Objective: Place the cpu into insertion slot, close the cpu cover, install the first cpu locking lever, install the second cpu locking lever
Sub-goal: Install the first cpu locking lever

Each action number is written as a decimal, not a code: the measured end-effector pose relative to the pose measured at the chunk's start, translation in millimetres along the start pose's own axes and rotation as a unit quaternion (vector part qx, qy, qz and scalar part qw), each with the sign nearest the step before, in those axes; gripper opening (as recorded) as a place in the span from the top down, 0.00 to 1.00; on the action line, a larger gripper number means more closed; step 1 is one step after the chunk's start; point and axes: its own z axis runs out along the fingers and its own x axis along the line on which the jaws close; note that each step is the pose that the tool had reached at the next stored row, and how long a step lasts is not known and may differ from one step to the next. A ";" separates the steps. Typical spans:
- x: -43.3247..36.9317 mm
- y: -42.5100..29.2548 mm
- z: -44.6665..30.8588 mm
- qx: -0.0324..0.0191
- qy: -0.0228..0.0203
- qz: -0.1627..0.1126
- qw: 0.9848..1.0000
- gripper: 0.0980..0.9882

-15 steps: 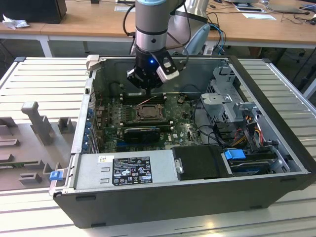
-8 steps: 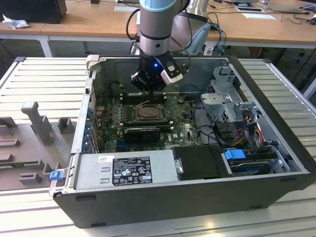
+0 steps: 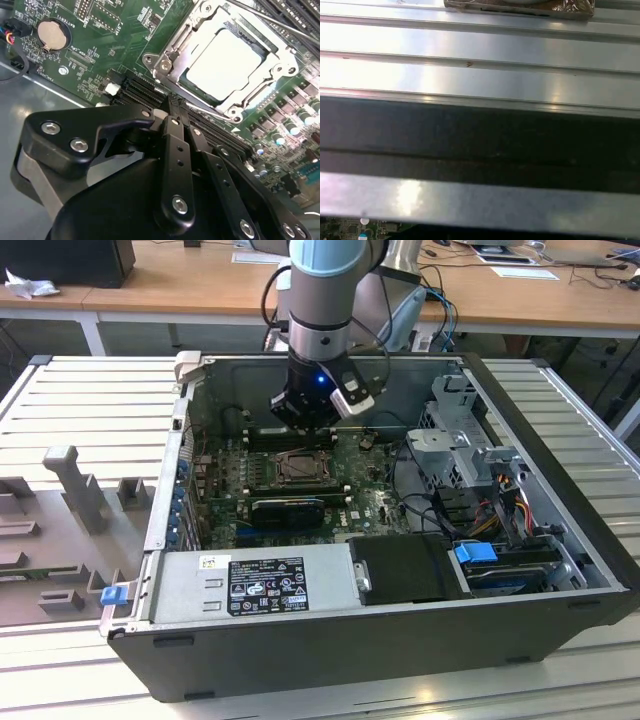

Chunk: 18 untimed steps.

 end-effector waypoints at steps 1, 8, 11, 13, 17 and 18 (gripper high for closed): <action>-0.2 -0.2 1.0 0.000 0.000 0.000 1.000 0.99; -1.3 -1.0 5.5 0.002 0.000 0.002 1.000 0.99; -1.6 -1.2 7.1 0.007 0.000 0.003 1.000 0.99; -1.6 -1.3 8.5 0.010 0.000 0.004 1.000 0.99; -1.6 -1.5 10.5 0.006 0.000 0.004 1.000 0.99; -1.7 -1.3 9.7 0.005 -0.001 0.004 1.000 0.99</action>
